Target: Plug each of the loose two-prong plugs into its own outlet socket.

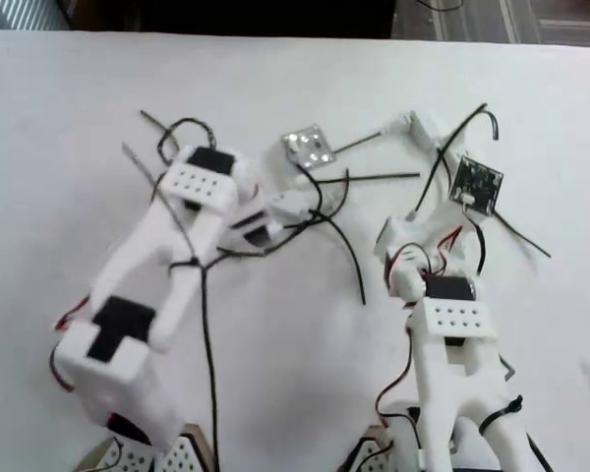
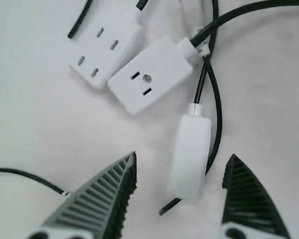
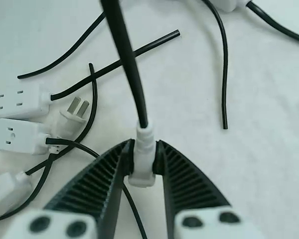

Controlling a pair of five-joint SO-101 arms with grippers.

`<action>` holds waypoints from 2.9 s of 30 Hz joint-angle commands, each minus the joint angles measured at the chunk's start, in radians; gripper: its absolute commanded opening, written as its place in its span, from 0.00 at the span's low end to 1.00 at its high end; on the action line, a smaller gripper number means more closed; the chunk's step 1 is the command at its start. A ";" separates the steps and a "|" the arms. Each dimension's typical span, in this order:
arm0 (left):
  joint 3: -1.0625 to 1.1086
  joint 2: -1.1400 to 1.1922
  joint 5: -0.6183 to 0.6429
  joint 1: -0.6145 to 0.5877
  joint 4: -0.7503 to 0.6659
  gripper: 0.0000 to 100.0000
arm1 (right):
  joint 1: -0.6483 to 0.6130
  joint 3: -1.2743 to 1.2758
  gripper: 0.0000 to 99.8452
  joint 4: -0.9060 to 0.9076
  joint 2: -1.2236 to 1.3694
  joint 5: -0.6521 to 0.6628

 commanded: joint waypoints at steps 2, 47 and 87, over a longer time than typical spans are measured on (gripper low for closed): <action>-0.184 0.136 -0.008 0.008 0.098 0.27 | 0.010 -0.008 0.02 -0.016 -0.030 0.000; -0.262 -0.558 0.181 -0.186 0.434 0.02 | 0.084 -0.014 0.02 -0.018 -0.033 -0.008; 0.818 -0.725 0.413 0.260 -0.167 0.25 | 0.122 -0.014 0.02 -0.018 -0.033 -0.008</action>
